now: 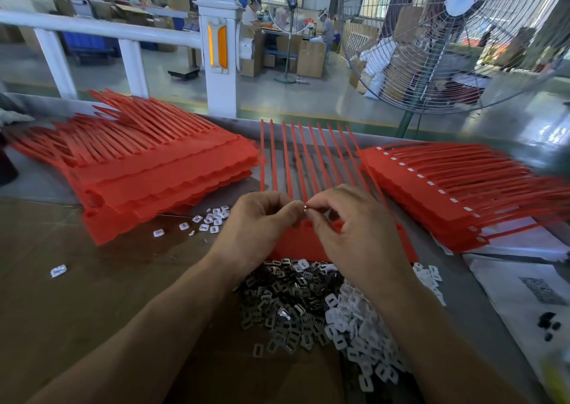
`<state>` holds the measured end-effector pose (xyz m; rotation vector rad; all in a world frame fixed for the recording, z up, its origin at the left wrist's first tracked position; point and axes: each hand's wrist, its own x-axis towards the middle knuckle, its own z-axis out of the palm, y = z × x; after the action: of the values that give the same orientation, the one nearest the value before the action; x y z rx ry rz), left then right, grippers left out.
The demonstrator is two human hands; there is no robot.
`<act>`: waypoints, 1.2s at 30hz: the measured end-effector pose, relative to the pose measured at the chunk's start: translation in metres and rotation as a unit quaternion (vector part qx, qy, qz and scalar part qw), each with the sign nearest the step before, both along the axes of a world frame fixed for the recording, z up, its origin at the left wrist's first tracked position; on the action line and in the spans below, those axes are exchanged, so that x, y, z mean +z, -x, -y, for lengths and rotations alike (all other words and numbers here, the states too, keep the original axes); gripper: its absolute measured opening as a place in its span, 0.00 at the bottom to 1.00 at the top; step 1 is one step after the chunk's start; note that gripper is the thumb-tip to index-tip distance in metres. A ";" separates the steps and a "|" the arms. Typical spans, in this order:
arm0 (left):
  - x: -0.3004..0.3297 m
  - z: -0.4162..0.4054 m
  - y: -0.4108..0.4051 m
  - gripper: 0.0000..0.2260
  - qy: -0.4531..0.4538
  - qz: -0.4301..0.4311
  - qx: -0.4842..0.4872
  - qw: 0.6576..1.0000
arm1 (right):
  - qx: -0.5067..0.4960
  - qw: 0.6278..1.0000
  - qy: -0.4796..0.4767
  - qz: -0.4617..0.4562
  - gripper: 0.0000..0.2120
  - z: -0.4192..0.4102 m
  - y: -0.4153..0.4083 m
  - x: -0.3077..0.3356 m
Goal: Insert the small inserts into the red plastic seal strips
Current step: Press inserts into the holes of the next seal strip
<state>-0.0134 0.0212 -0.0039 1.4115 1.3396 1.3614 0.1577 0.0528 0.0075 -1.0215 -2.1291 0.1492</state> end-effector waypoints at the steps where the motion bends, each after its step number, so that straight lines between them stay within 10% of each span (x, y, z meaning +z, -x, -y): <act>1: 0.000 0.000 0.000 0.13 0.003 0.003 0.002 1.000 | -0.003 1.000 -0.010 0.011 0.03 0.000 0.001 0.001; 16: 0.002 0.002 0.002 0.11 -0.037 -0.065 -0.007 0.997 | 0.034 0.977 0.168 -0.127 0.06 -0.001 -0.003 -0.007; 29: -0.001 0.000 0.005 0.12 -0.017 -0.048 0.012 0.999 | 0.041 0.991 0.098 -0.077 0.05 -0.006 -0.005 -0.006; 36: -0.009 -0.005 0.019 0.08 -0.015 -0.390 0.167 0.905 | -0.050 0.992 0.117 0.025 0.04 -0.023 -0.005 -0.018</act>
<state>-0.0322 0.0264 -0.0126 1.9167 2.1599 1.0335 0.1632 0.0758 -0.0105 -1.2771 -2.1355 0.3336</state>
